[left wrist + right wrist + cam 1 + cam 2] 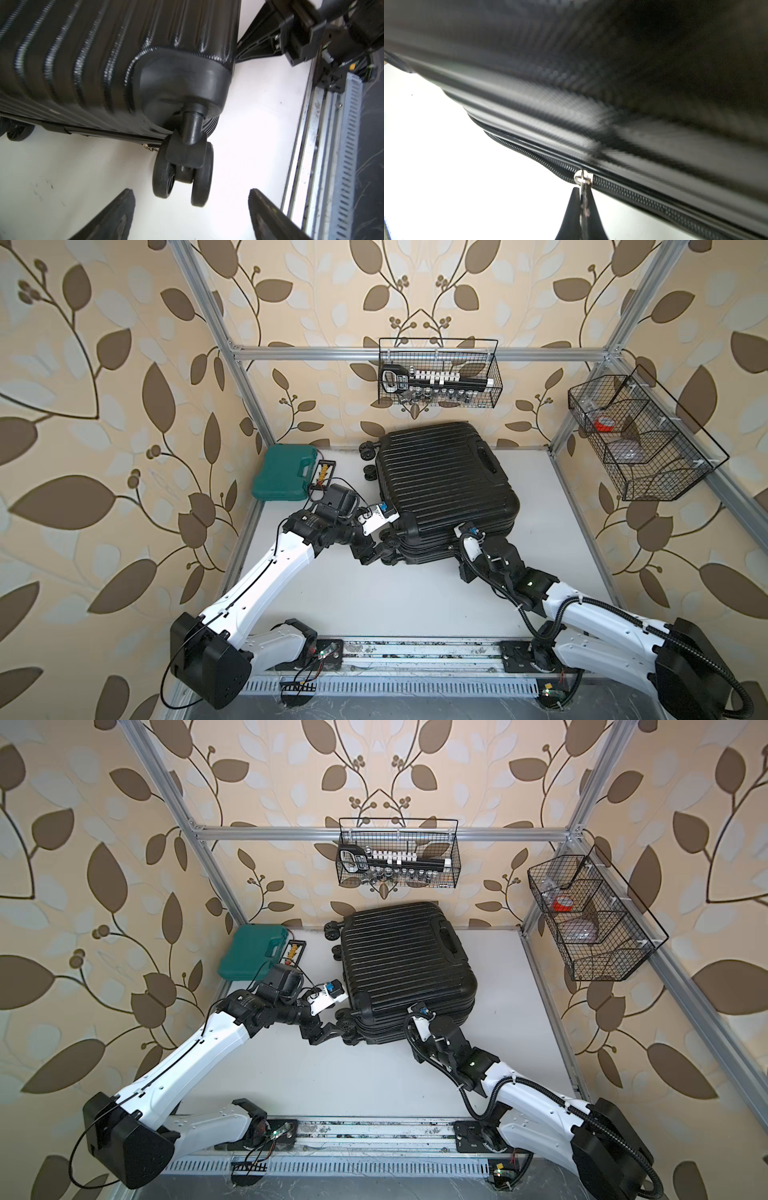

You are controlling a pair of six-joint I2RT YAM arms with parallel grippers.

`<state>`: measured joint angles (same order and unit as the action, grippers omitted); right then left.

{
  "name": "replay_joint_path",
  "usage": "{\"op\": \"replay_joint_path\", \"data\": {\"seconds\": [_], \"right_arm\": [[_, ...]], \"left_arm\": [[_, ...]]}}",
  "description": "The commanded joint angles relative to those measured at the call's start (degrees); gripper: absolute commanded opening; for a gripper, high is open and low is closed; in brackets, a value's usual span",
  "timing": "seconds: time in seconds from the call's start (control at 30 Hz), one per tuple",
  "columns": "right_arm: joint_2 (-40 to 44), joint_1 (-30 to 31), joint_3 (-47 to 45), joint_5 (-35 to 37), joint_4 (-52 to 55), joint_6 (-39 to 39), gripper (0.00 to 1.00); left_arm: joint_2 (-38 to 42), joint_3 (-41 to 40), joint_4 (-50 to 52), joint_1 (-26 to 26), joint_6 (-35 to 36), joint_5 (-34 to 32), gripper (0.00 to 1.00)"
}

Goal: Close the suitcase zippers
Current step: Adjust the suitcase at the center of the board.

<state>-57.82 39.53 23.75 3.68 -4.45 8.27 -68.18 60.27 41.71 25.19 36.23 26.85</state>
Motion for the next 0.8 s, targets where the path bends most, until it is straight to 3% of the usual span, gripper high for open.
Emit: {"op": "replay_joint_path", "data": {"seconds": [0.0, 0.23, 0.37, 0.47, 0.57, 0.77], "right_arm": [[1.0, -0.1, 0.6, 1.9, -2.8, -0.3, 0.0], [0.5, -0.1, 0.9, 1.5, -2.9, -0.5, 0.0], [-0.1, -0.1, 1.3, 1.6, -3.0, -1.1, 0.0], [-0.7, -0.1, 1.7, 1.6, -3.0, -1.6, 0.0], [-1.3, -0.1, 2.0, 0.9, -3.3, -1.9, 0.0], [-0.9, -0.1, 1.9, -2.1, -3.4, -2.2, 0.0]], "left_arm": [[-3.2, 3.3, -1.2, 0.3, 6.4, 0.2, 0.87], [-9.4, 7.5, -0.1, 0.4, 7.6, 0.3, 0.78], [-11.4, 8.3, 1.1, 1.6, 7.3, 0.5, 0.59], [-12.0, 8.3, 2.2, 3.3, 5.7, -0.1, 0.51], [-11.3, 7.4, 2.0, 5.5, 3.6, -2.0, 0.49], [-8.0, 5.5, -3.1, 8.1, -6.5, -2.5, 0.32]]}}
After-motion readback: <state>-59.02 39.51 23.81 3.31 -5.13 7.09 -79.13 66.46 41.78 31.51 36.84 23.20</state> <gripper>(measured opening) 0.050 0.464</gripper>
